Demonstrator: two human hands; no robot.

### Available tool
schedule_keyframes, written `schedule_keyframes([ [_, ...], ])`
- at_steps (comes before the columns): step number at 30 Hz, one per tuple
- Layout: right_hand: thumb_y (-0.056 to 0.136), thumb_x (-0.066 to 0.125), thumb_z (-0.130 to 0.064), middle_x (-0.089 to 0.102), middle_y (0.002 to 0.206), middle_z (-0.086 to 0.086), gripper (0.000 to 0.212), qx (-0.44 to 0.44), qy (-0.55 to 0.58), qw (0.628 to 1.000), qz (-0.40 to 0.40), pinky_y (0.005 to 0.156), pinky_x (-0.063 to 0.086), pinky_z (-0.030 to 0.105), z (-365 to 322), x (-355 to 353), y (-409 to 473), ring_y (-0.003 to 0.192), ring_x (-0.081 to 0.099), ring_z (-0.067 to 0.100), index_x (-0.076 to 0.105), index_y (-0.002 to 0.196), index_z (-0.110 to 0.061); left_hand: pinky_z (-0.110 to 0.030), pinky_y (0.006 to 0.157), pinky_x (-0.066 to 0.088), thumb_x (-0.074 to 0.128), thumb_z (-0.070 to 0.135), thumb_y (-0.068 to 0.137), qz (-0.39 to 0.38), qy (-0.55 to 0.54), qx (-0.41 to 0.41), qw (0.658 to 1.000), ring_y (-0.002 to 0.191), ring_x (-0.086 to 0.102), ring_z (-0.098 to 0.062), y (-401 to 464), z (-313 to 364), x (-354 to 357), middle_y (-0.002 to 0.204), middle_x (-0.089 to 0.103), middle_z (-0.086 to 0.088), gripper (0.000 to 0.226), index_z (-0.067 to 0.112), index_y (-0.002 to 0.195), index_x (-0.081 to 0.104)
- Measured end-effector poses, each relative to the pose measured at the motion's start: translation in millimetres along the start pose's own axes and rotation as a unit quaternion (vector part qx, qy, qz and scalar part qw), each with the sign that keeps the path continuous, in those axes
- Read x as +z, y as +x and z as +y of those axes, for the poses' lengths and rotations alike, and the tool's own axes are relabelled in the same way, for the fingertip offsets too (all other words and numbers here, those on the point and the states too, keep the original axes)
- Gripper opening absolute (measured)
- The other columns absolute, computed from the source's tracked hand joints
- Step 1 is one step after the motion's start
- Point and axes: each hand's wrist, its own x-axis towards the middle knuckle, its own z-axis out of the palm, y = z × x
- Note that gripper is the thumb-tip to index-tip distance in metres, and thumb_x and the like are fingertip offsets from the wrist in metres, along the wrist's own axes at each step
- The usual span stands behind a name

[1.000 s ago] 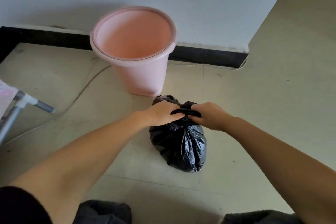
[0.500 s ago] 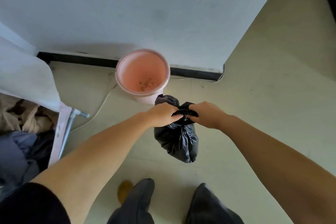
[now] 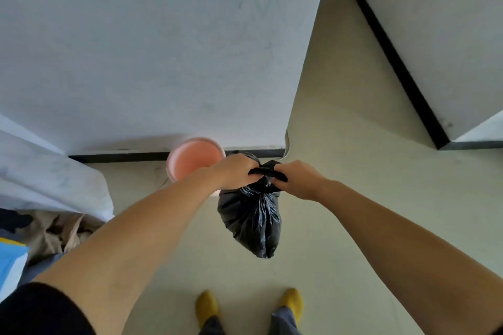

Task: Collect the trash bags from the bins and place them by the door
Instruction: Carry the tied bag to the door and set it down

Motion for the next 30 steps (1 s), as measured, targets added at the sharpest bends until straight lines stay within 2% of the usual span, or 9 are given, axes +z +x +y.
schedule_keyframes([
  [5, 0.096, 0.046, -0.028, 0.054, 0.077, 0.004, 0.026, 0.059, 0.033, 0.997, 0.036, 0.058, 0.035, 0.032, -7.5, -21.4, -54.5, 0.068, 0.049, 0.023, 0.059, 0.098, -0.006, -0.039, 0.083, 0.047, 0.049, 0.03, 0.094, -0.012, 0.024, 0.047, 0.999, 0.09, 0.061, -0.026, -4.0, 35.0, -12.9, 0.096, 0.066, -0.008, 0.023, 0.013, 0.091, 0.064],
  [9, 0.093, 0.048, -0.028, 0.06, 0.077, 0.01, 0.022, 0.128, 0.076, 0.986, 0.07, 0.067, 0.048, 0.041, -9.2, -14.5, -100.3, 0.072, 0.059, 0.031, 0.059, 0.093, -0.009, -0.036, 0.073, 0.045, 0.047, 0.03, 0.095, -0.033, 0.03, 0.105, 0.993, 0.081, 0.06, -0.025, -8.6, 64.8, -9.2, 0.083, 0.063, -0.006, 0.026, 0.011, 0.085, 0.062],
  [14, 0.095, 0.047, -0.03, 0.055, 0.074, 0.005, 0.023, 0.237, 0.108, 0.958, 0.122, 0.062, 0.044, 0.037, -15.7, 13.7, -184.2, 0.067, 0.053, 0.025, 0.058, 0.093, -0.01, -0.033, 0.063, 0.034, 0.047, 0.03, 0.095, -0.084, 0.08, 0.222, 0.968, 0.07, 0.051, -0.018, -18.9, 128.2, 11.4, 0.071, 0.053, 0.0, 0.026, 0.017, 0.073, 0.052],
  [19, 0.096, 0.045, -0.033, 0.048, 0.068, -0.001, 0.026, 0.356, 0.126, 0.914, 0.151, 0.06, 0.036, 0.03, -26.9, 62.4, -286.6, 0.069, 0.05, 0.024, 0.058, 0.096, -0.011, -0.028, 0.062, 0.033, 0.05, 0.037, 0.094, -0.149, 0.135, 0.349, 0.915, 0.071, 0.053, -0.015, -32.9, 198.9, 64.9, 0.084, 0.064, -0.005, 0.03, 0.01, 0.096, 0.064],
  [23, 0.095, 0.046, -0.036, 0.058, 0.079, 0.007, 0.028, 0.451, 0.151, 0.86, 0.183, 0.061, 0.035, 0.028, -43.4, 114.6, -376.4, 0.069, 0.049, 0.024, 0.058, 0.1, -0.011, -0.029, 0.061, 0.03, 0.047, 0.037, 0.096, -0.193, 0.193, 0.447, 0.852, 0.07, 0.048, -0.017, -66.8, 270.8, 122.7, 0.078, 0.053, 0.002, 0.03, 0.011, 0.094, 0.061],
  [28, 0.094, 0.047, -0.036, 0.064, 0.092, 0.013, 0.027, 0.556, 0.198, 0.777, 0.221, 0.065, 0.043, 0.034, -76.3, 192.1, -490.7, 0.083, 0.06, 0.033, 0.057, 0.099, -0.011, -0.033, 0.064, 0.036, 0.051, 0.033, 0.095, -0.244, 0.233, 0.538, 0.772, 0.074, 0.053, -0.027, -127.4, 363.7, 209.2, 0.085, 0.062, -0.014, 0.031, 0.004, 0.088, 0.061],
  [30, 0.094, 0.048, -0.034, 0.066, 0.095, 0.015, 0.026, 0.587, 0.212, 0.743, 0.242, 0.066, 0.042, 0.035, -93.6, 227.4, -537.0, 0.087, 0.061, 0.034, 0.058, 0.095, -0.01, -0.035, 0.068, 0.041, 0.05, 0.034, 0.095, -0.265, 0.255, 0.569, 0.736, 0.072, 0.05, -0.024, -164.5, 399.3, 244.8, 0.084, 0.061, -0.014, 0.032, 0.004, 0.086, 0.059],
])
